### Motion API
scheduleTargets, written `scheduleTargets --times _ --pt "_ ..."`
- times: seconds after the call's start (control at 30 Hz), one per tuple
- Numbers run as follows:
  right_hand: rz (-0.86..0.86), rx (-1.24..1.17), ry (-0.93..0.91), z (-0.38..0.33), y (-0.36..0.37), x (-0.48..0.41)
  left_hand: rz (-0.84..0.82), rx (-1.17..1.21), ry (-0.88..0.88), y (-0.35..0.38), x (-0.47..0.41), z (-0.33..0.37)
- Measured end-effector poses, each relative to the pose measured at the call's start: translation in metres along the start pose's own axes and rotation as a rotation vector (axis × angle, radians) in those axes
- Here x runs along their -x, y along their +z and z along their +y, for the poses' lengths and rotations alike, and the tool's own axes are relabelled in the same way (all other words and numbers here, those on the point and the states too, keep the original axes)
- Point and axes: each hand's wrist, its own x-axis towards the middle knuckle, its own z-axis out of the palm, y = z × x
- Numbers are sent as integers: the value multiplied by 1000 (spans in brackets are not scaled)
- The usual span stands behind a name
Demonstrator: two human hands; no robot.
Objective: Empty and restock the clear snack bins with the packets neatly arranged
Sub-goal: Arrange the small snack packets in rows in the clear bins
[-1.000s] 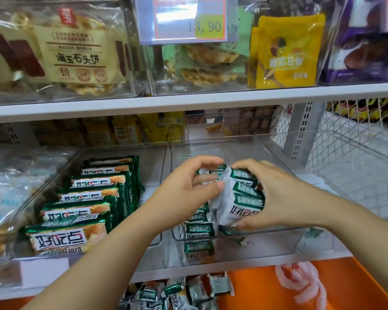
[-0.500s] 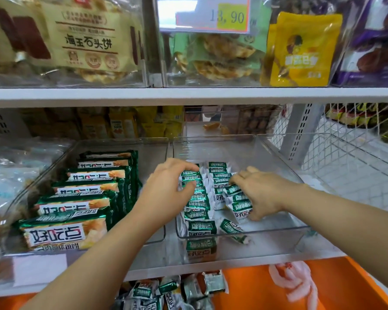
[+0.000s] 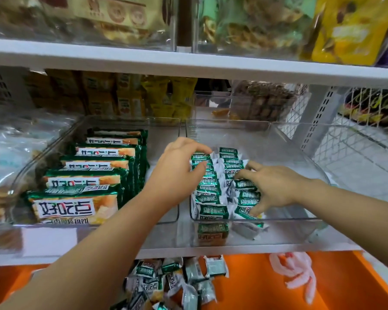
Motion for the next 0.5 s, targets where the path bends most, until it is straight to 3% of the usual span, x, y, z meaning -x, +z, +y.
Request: scheduleTargets --times 0.17,0.5 --pt "-112 -332 96 8 5 0 35 70 -45 4 0 -5" --pt "-158 -639 141 12 11 -1 40 91 -50 4 -1 -3"
